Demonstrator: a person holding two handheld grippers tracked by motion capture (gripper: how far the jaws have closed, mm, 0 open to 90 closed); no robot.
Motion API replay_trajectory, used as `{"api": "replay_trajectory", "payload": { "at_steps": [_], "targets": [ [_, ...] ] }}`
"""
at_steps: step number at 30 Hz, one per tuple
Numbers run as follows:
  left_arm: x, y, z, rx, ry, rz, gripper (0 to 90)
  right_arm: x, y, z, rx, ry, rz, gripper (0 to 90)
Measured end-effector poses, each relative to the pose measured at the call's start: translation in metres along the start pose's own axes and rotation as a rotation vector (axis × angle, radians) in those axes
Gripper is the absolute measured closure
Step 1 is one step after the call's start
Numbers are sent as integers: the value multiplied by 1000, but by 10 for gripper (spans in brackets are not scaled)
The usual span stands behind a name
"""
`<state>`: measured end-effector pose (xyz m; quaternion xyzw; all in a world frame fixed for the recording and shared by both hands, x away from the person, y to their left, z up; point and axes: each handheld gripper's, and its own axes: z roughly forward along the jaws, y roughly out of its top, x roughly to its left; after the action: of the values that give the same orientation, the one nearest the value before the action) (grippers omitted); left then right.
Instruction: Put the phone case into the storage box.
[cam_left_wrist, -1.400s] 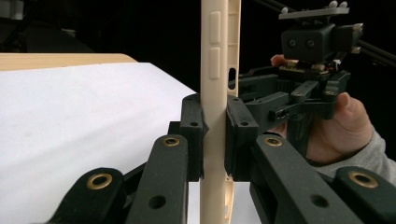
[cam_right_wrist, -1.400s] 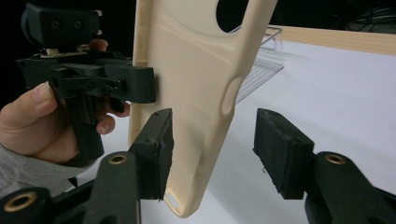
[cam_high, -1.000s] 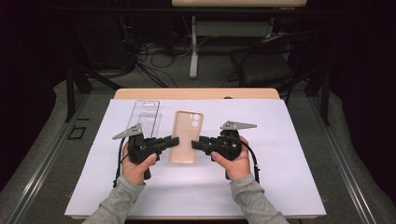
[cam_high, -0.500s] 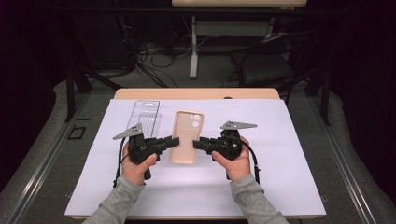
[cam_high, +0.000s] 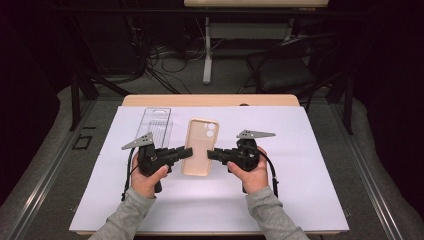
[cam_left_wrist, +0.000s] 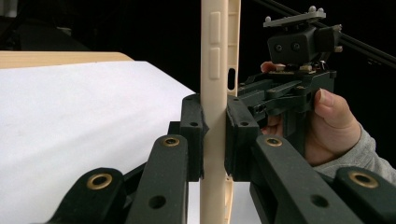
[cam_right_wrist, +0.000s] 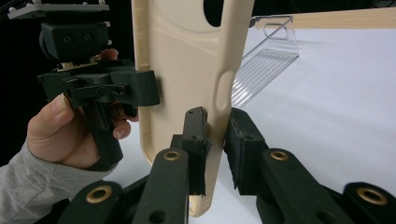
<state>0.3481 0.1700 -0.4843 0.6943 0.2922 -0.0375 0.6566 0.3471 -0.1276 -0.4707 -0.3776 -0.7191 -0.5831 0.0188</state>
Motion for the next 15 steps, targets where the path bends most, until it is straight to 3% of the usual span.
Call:
{"api": "replay_trajectory", "payload": {
  "at_steps": [9,15],
  "targets": [
    [0,0,1,1,-1,-1,804,-2,-1,0,-2,11,18,804],
    [0,-1,1,6,3,3,804,-4,-1,0,7,18,56,808]
  ]
}}
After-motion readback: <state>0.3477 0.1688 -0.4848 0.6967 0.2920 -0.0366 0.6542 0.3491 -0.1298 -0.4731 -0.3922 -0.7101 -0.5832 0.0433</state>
